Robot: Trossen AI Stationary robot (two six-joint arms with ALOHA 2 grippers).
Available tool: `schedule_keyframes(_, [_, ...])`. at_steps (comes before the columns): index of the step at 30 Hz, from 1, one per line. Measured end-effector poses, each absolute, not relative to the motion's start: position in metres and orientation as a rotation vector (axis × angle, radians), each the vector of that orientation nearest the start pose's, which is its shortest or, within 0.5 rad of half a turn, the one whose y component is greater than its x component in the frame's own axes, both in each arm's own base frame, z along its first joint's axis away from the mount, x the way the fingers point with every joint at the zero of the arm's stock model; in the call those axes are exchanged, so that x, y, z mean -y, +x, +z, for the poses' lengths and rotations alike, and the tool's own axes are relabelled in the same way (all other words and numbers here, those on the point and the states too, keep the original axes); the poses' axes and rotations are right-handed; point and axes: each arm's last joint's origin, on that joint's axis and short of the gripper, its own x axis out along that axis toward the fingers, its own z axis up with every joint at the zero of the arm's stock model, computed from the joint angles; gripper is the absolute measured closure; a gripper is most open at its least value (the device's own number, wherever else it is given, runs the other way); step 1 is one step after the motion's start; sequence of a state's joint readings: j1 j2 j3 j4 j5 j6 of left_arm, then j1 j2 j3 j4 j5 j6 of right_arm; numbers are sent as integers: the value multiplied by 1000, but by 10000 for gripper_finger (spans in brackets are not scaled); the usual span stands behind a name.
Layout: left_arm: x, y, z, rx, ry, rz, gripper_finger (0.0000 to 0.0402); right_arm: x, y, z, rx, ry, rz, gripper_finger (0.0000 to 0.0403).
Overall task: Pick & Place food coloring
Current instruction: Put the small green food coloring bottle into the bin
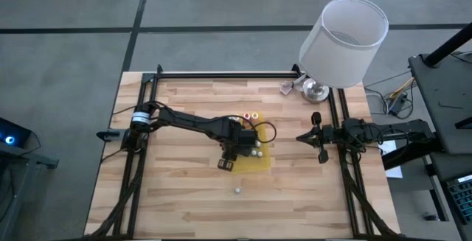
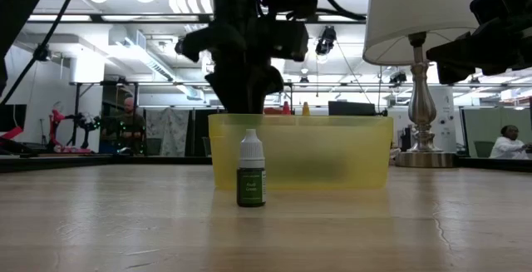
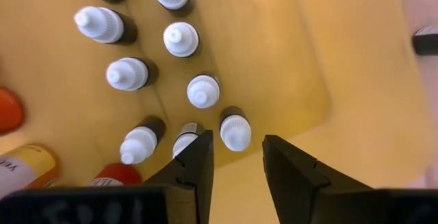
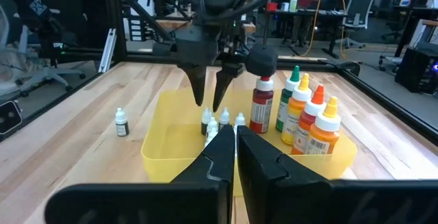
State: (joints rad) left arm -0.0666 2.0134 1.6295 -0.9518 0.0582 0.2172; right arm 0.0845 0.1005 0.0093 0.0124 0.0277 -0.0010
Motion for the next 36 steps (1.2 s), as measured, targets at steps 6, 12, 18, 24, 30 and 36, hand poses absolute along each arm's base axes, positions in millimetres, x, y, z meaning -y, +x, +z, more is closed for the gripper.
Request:
schedule_keyframes(6, [32, 406, 227, -1318, 164, -233, 302, -8, 103, 160, -78, -5, 57, 394])
schedule_keyframes(12, [46, 407, 241, -1290, 184, -258, 302, -8, 103, 160, -78, -5, 57, 394])
schedule_keyframes(18, [62, 409, 256, -1239, 213, -282, 302, -8, 103, 160, -78, -5, 57, 394])
schedule_keyframes(24, [79, 411, 269, -1178, 232, -311, 302, -8, 103, 160, -79, -5, 56, 394])
schedule_keyframes(30, [99, 409, 275, -1149, 213, -321, 303, -8, 103, 160, -78, -5, 57, 394])
schedule_keyframes(36, [126, 405, 275, -1119, 231, -368, 303, -8, 103, 160, -79, -5, 57, 394])
